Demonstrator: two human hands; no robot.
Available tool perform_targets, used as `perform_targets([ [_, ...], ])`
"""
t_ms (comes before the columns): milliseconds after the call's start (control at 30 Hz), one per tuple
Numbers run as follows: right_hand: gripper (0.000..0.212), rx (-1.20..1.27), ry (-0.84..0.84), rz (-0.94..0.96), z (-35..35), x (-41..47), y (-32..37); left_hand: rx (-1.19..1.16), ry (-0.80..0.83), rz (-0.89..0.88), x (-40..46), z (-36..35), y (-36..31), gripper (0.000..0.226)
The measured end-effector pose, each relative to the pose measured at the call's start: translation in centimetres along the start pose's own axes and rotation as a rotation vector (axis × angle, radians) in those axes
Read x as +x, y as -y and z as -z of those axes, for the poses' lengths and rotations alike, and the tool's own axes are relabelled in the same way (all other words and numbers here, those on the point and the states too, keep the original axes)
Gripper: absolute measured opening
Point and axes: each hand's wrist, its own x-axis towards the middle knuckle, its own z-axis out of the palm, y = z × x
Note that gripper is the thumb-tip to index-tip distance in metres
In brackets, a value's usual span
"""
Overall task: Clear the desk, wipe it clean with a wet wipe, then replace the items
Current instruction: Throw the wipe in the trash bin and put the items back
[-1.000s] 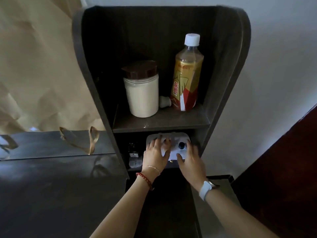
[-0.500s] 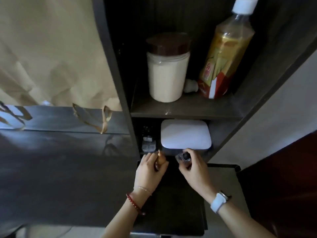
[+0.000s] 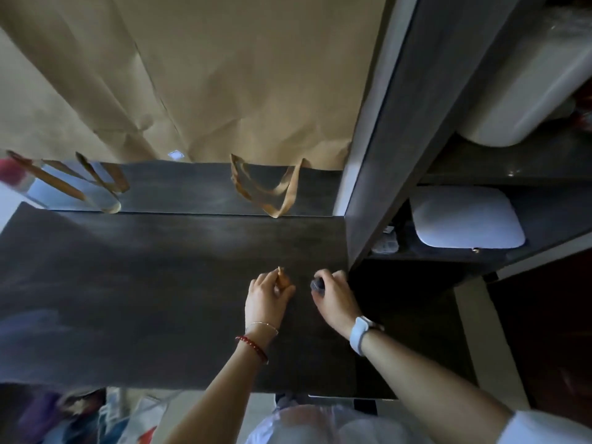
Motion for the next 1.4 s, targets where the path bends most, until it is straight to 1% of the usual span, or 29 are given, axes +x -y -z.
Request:
perform_targets([
  [67, 0.029, -0.025, -0.027, -0.079, -0.7, 1.4, 0.9, -0.002, 0.054, -0.023, 1.7, -0.1, 0.4, 0.033],
  [133, 0.035, 0.013, -0.060, -0.158, -1.1, 2.5, 1.4, -0.009, 0.093, -0.037, 3.0, -0.4, 0.6, 0.031],
  [267, 0.053, 0.116, -0.099, -0.204, -0.9, 3.4, 1.5, -0.055, 0.113, -0.076, 4.8, -1.1, 0.3, 0.031],
  [367, 0.060, 0.188, -0.109, -0.253, -0.8, 3.6, 1.4, -0.052, 0.149, -0.102, 5.8, -1.5, 0.2, 0.035],
  [467, 0.057, 0.269, -0.117, -0.272, -1.1, 3.5, 1.0, -0.045, 0.183, -0.122, 6.4, -1.9, 0.2, 0.040],
  [667, 0.057, 0.322, -0.103, -0.329, -1.3, 3.2, 0.3, -0.051, 0.194, -0.115, 5.9, -2.0, 0.2, 0.047],
  [800, 0.052, 0.351, -0.119, -0.350, -1.4, 3.3, -0.1, -0.066, 0.199, -0.117, 5.3, -1.9, 0.7, 0.052],
  [1033, 0.046, 0.400, -0.116, -0.312, -1.2, 3.0, -0.5, -0.093, 0.153, -0.109, 5.0, -1.7, 1.0, 0.048],
  [1200, 0.047, 0.334, -0.095, -0.230, -0.4, 2.3, -1.0, -0.103, 0.155, -0.082, 5.0, -1.6, 0.9, 0.037],
  [1300, 0.050, 0.279, -0.053, -0.141, -0.3, 1.8, -0.7, -0.068, 0.180, -0.120, 5.0, -1.6, 0.9, 0.027],
  [1400, 0.053, 0.159, -0.017, -0.041, -0.5, 2.4, -0.3, -0.042, 0.192, -0.161, 5.1, -1.5, 0.4, 0.018],
])
